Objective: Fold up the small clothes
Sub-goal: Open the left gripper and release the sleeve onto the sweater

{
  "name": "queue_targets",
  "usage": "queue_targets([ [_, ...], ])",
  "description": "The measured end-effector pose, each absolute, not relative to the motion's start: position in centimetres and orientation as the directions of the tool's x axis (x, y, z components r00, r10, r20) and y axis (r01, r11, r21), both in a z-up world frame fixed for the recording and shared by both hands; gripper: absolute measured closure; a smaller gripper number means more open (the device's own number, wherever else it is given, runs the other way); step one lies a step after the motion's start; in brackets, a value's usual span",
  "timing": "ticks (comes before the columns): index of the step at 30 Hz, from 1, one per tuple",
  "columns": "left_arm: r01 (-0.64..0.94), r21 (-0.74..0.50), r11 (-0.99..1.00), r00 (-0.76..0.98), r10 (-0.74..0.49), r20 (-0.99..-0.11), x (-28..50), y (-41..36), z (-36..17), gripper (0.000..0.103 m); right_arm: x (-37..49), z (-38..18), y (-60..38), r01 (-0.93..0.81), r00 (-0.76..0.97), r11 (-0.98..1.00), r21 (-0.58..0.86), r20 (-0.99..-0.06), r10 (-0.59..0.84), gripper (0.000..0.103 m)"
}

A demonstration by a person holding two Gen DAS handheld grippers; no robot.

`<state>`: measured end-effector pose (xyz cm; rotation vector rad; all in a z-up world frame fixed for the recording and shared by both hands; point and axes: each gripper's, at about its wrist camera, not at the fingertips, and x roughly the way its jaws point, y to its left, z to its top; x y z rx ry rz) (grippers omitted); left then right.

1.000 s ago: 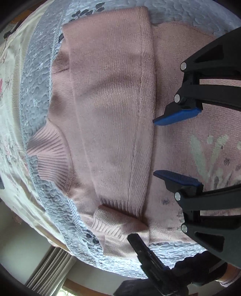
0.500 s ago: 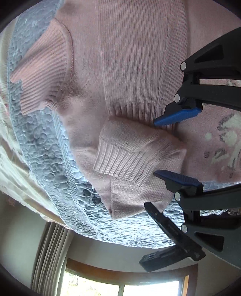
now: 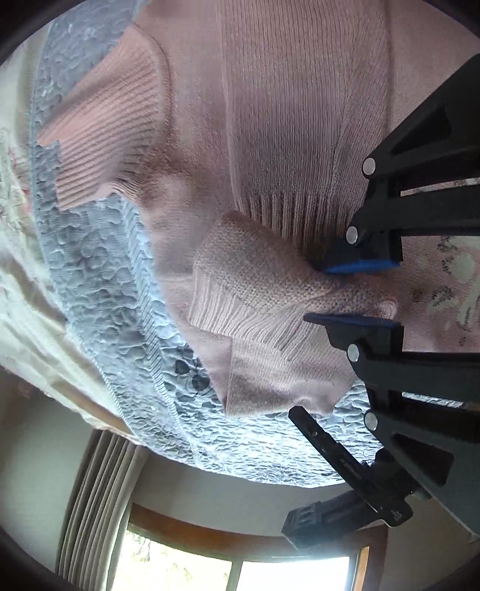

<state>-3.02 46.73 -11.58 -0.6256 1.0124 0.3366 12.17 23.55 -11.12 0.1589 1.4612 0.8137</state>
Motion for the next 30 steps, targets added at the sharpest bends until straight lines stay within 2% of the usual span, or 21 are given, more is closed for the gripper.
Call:
queue_targets([
  [10, -0.410, -0.354, 0.841, 0.529, -0.097, -0.843, 1.8, 40.6, -10.6, 0.070, 15.8, -7.6, 14.5, -0.414, 0.077, 0.807, 0.421, -0.867, 0.492, 0.084],
  [14, -0.364, -0.350, 0.863, 0.510, -0.129, -0.850, 3.6, 37.7, -11.5, 0.070, 17.4, -9.6, 11.6, -0.358, 0.083, 0.842, 0.405, -0.884, 0.460, 0.084],
  [20, -0.350, -0.272, 0.896, 0.404, -0.117, -0.907, 5.5, 35.2, -15.2, 0.070, 17.6, -14.0, 10.6, -0.350, 0.044, 0.870, 0.346, -0.922, 0.384, 0.084],
  [23, -0.347, -0.258, 0.902, 0.401, -0.106, -0.910, 5.6, 34.9, -15.6, 0.070, 17.6, -14.7, 10.1, -0.344, 0.028, 0.868, 0.358, -0.920, 0.391, 0.080],
  [25, -0.351, -0.258, 0.900, 0.397, -0.106, -0.912, 5.7, 35.0, -15.5, 0.070, 17.6, -14.3, 9.8, -0.350, 0.027, 0.865, 0.359, -0.919, 0.393, 0.074],
  [30, -0.354, -0.248, 0.902, 0.415, -0.086, -0.906, 5.5, 35.0, -13.6, 0.067, 16.6, -9.6, 10.0, -0.442, 0.174, 0.867, 0.230, -0.926, 0.334, 0.064],
])
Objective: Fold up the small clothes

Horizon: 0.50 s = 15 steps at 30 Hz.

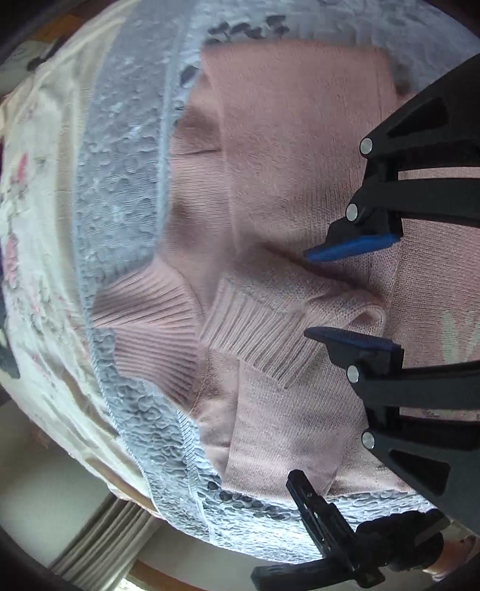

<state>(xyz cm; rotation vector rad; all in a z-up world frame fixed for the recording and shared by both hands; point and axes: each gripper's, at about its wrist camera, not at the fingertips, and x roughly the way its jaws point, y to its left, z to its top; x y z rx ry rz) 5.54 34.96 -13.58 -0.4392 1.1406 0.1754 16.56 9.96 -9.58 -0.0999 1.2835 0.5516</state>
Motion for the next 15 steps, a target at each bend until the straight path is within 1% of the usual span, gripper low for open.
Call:
queue_targets([
  [1, -0.351, -0.243, 0.904, 0.421, -0.079, -0.904, 5.6, 34.8, -13.2, 0.064, 16.3, -8.9, 10.7, -0.474, 0.179, 0.852, 0.222, -0.923, 0.340, 0.064],
  [4, -0.342, -0.249, 0.906, 0.414, -0.093, -0.906, 6.3, 34.3, -13.1, 0.063, 15.5, -8.7, 14.2, -0.573, 0.160, 0.798, 0.189, -0.928, 0.335, 0.063],
  [8, -0.340, -0.226, 0.913, 0.367, -0.092, -0.926, 7.1, 33.6, -14.7, 0.063, 14.9, -11.5, 18.4, -0.636, 0.138, 0.764, 0.111, -0.957, 0.254, 0.063],
  [10, -0.336, -0.214, 0.917, 0.349, -0.090, -0.933, 7.2, 33.5, -15.5, 0.062, 14.7, -13.2, 19.4, -0.655, 0.134, 0.754, 0.053, -0.973, 0.185, 0.062],
  [12, -0.326, -0.210, 0.922, 0.352, -0.088, -0.932, 7.3, 33.4, -15.8, 0.060, 14.6, -14.4, 19.8, -0.669, 0.141, 0.743, 0.020, -0.978, 0.153, 0.062],
  [13, -0.326, -0.217, 0.920, 0.355, -0.093, -0.930, 7.3, 33.5, -15.9, 0.059, 14.6, -14.7, 19.7, -0.674, 0.142, 0.739, 0.015, -0.979, 0.149, 0.064],
  [14, -0.330, -0.223, 0.917, 0.357, -0.097, -0.929, 7.3, 33.6, -16.0, 0.059, 14.8, -14.7, 19.6, -0.672, 0.145, 0.741, 0.010, -0.979, 0.145, 0.070],
  [15, -0.334, -0.227, 0.915, 0.357, -0.100, -0.929, 7.3, 33.7, -16.1, 0.059, 15.0, -14.6, 19.2, -0.665, 0.157, 0.747, -0.005, -0.978, 0.134, 0.087],
])
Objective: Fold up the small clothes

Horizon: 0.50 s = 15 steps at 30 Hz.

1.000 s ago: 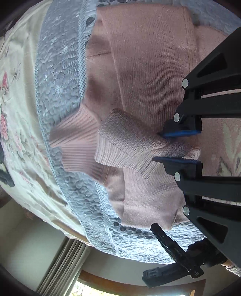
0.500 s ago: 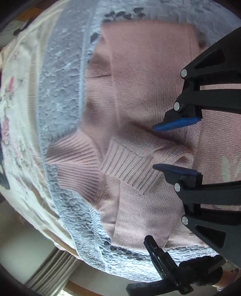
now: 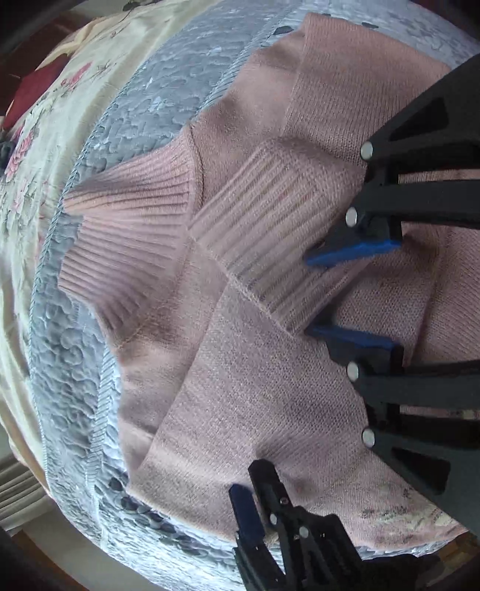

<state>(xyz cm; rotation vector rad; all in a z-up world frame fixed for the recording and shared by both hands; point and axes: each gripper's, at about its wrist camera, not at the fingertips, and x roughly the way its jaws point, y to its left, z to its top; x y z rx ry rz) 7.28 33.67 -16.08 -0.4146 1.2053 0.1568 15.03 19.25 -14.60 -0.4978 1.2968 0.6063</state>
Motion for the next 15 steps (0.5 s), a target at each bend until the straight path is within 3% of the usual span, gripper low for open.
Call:
queue_targets([
  [1, -0.339, -0.232, 0.912, 0.359, -0.103, -0.928, 7.3, 33.7, -16.1, 0.059, 15.4, -14.4, 18.8, -0.658, 0.151, 0.753, 0.011, -0.978, 0.146, 0.093],
  [10, -0.338, -0.228, 0.913, 0.359, -0.099, -0.928, 7.4, 33.7, -16.2, 0.058, 18.0, -8.8, 9.2, -0.426, 0.162, 0.861, 0.277, -0.913, 0.374, 0.094],
  [15, -0.335, -0.217, 0.917, 0.359, -0.089, -0.929, 7.3, 33.6, -16.2, 0.058, 19.0, -8.2, 3.4, -0.274, 0.189, 0.907, 0.319, -0.907, 0.376, 0.094],
])
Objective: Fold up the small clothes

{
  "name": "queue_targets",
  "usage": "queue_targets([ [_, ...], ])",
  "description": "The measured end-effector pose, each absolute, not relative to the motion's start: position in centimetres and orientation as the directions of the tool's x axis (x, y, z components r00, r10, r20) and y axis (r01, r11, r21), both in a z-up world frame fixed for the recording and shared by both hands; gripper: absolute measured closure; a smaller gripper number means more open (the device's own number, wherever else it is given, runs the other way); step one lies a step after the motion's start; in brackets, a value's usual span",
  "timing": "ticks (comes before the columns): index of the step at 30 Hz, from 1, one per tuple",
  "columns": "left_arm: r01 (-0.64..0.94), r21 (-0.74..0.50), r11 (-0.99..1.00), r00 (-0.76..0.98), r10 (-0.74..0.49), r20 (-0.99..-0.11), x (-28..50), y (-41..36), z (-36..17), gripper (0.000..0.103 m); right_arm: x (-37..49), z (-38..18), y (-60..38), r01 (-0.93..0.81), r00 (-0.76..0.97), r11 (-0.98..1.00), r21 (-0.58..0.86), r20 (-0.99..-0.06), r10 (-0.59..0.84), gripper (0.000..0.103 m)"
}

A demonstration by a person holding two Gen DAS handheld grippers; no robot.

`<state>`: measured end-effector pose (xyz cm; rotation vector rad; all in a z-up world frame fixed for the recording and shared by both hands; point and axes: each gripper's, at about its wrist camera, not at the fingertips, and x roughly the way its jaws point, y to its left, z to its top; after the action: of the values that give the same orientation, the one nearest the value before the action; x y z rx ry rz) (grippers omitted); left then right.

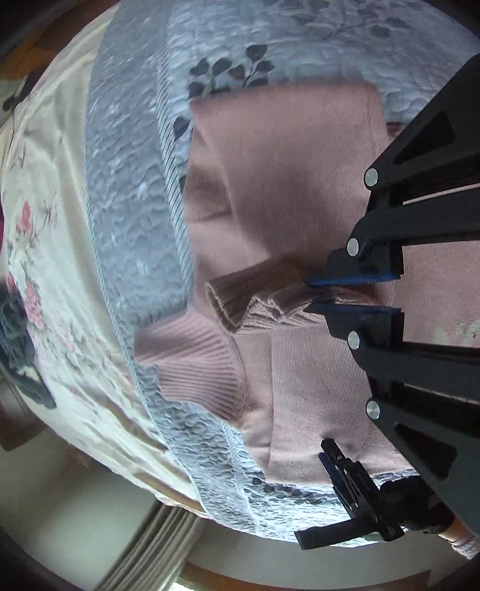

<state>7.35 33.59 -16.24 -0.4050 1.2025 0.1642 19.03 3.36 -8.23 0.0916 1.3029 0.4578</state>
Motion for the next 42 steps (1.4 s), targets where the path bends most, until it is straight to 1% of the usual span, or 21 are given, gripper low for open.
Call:
queue_targets([
  [3, -0.330, -0.201, 0.922, 0.357, -0.076, -0.931, 7.5, 33.2, -16.4, 0.056, 19.0, -10.1, 0.8, -0.239, 0.135, 0.925, 0.295, -0.933, 0.333, 0.094],
  [6, -0.322, -0.181, 0.929, 0.352, -0.060, -0.934, 7.6, 32.9, -16.4, 0.056, 18.3, -12.4, -1.2, -0.207, 0.069, 0.942, 0.266, -0.956, 0.285, 0.091],
  [8, -0.322, -0.166, 0.932, 0.339, -0.050, -0.939, 7.8, 32.8, -16.1, 0.056, 17.8, -12.1, -1.8, -0.223, 0.109, 0.955, 0.197, -0.968, 0.225, 0.091],
  [9, -0.326, -0.158, 0.932, 0.334, -0.043, -0.942, 8.0, 32.7, -15.8, 0.056, 17.7, -11.4, -1.8, -0.237, 0.146, 0.957, 0.167, -0.968, 0.205, 0.088],
  [11, -0.323, -0.142, 0.936, 0.344, -0.023, -0.939, 8.1, 32.2, -14.8, 0.056, 17.6, -9.6, -1.5, -0.277, 0.211, 0.947, 0.161, -0.952, 0.223, 0.087],
  [14, -0.279, -0.129, 0.951, 0.382, -0.013, -0.924, 8.4, 30.6, -13.3, 0.055, 18.3, -8.4, 0.6, -0.360, 0.218, 0.909, 0.211, -0.928, 0.301, 0.087],
  [17, -0.245, -0.128, 0.961, 0.374, -0.028, -0.927, 9.1, 29.0, -13.4, 0.054, 19.3, -9.3, 2.3, -0.385, 0.189, 0.895, 0.226, -0.930, 0.316, 0.087],
  [22, -0.242, -0.103, 0.965, 0.330, -0.018, -0.944, 9.4, 28.5, -16.0, 0.054, 20.4, -13.4, 1.3, -0.344, 0.115, 0.917, 0.204, -0.960, 0.257, 0.087],
  [23, -0.237, -0.099, 0.966, 0.332, -0.016, -0.943, 9.4, 28.4, -16.1, 0.054, 20.4, -14.2, 1.1, -0.340, 0.098, 0.914, 0.220, -0.959, 0.267, 0.087],
  [27, -0.240, -0.101, 0.965, 0.313, -0.022, -0.950, 10.0, 28.4, -15.9, 0.052, 20.8, -13.8, 1.3, -0.362, 0.079, 0.904, 0.227, -0.959, 0.272, 0.087],
  [30, -0.244, -0.150, 0.958, 0.335, -0.062, -0.940, 11.1, 29.2, -14.1, 0.052, 21.9, -11.1, 2.0, -0.397, 0.097, 0.874, 0.281, -0.934, 0.345, 0.081],
  [31, -0.246, -0.157, 0.957, 0.351, -0.063, -0.934, 11.7, 29.7, -13.4, 0.050, 22.7, -10.3, 2.5, -0.414, 0.101, 0.860, 0.297, -0.924, 0.368, 0.075],
  [33, -0.262, -0.184, 0.947, 0.377, -0.075, -0.923, 13.6, 31.1, -12.0, 0.044, 24.7, -8.9, 4.1, -0.439, 0.118, 0.843, 0.311, -0.910, 0.397, 0.070],
  [35, -0.284, -0.232, 0.930, 0.384, -0.111, -0.916, 16.0, 32.6, -11.5, 0.043, 27.1, -8.1, 6.6, -0.463, 0.113, 0.820, 0.338, -0.895, 0.432, 0.069],
  [37, -0.293, -0.277, 0.915, 0.385, -0.152, -0.910, 18.8, 33.5, -11.4, 0.041, 29.8, -8.1, 9.5, -0.486, 0.086, 0.791, 0.372, -0.880, 0.467, 0.060],
  [40, -0.304, -0.315, 0.899, 0.353, -0.201, -0.914, 22.8, 34.4, -12.8, 0.041, 33.3, -9.5, 13.3, -0.501, 0.036, 0.773, 0.388, -0.883, 0.467, 0.057],
  [42, -0.316, -0.304, 0.899, 0.332, -0.195, -0.923, 24.6, 34.9, -13.9, 0.041, 35.1, -10.9, 15.4, -0.509, 0.013, 0.773, 0.378, -0.895, 0.446, 0.057],
])
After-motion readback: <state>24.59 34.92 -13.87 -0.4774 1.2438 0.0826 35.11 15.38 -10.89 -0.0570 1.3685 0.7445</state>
